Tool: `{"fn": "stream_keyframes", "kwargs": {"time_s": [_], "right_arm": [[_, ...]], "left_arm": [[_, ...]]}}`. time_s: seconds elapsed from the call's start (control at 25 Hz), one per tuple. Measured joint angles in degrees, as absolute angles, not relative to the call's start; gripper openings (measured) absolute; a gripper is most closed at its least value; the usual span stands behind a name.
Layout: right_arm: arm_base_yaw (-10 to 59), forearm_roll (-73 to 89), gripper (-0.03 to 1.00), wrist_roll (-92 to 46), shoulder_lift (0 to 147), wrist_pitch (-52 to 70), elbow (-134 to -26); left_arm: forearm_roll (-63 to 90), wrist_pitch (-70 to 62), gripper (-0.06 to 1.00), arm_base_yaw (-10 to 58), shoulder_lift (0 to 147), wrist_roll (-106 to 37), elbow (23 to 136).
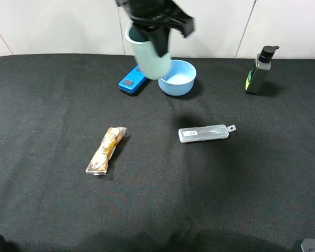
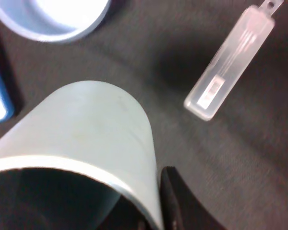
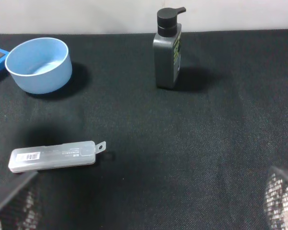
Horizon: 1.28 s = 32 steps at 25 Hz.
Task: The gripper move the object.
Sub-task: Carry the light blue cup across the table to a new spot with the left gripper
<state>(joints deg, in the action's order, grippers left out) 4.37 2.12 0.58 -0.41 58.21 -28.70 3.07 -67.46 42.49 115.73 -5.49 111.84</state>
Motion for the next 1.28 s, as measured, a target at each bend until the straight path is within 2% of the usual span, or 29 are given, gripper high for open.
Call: {"fn": "stream_keyframes", "kwargs": {"time_s": [0.56,1.28], "right_arm": [[4.37,2.12,0.69,0.58,-0.41,58.21,-28.70],[4.37,2.12,0.69,0.58,-0.41,58.21,-28.70]], "left_arm": [[3.28,-67.46,0.02,51.07,128.13,-4.33,125.56],[4.57,-67.16,0.02,60.73,134.32,-4.29,128.08]]}}
